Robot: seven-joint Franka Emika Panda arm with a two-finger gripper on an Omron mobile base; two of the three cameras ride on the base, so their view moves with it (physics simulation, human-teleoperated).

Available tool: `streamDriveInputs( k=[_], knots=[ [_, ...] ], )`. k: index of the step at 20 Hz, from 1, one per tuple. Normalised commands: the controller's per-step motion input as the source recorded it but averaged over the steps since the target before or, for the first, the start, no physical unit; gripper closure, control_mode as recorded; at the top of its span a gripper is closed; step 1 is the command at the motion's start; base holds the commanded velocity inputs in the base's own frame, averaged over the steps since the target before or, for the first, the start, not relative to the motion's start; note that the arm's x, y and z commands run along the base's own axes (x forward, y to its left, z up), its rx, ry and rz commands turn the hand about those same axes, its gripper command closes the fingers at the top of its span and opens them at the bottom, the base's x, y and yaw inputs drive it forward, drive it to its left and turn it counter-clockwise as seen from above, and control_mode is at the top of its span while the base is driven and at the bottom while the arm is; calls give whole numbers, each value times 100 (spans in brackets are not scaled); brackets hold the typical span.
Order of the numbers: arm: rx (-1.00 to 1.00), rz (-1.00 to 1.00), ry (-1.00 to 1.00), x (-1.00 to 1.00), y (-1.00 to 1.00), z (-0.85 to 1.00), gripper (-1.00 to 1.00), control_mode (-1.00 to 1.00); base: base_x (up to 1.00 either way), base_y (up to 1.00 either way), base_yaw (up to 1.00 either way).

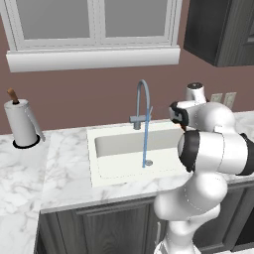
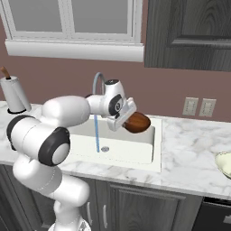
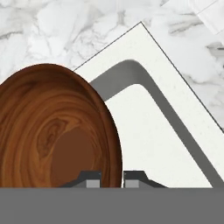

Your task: Rinse each bowl for a few seconds and place them down in the sink or on the counter.

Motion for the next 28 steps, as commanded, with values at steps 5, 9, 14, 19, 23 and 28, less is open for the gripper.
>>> streamDriveInputs(
  k=[5,9,14,19,23,28],
  knots=[
    [-4,-17,0,0,-26,0,100,-100,0,0,0],
    [-2,-16,0,2,-23,0,100,-100,0,0,0],
    [0,-15,0,5,-27,0,100,-100,0,0,0],
    [0,-13,0,7,-34,0,100,-100,0,0,0],
    [0,-13,0,11,-32,0,100,-100,0,0,0],
    [0,-12,0,14,-24,0,100,-100,0,0,0]
  ],
)
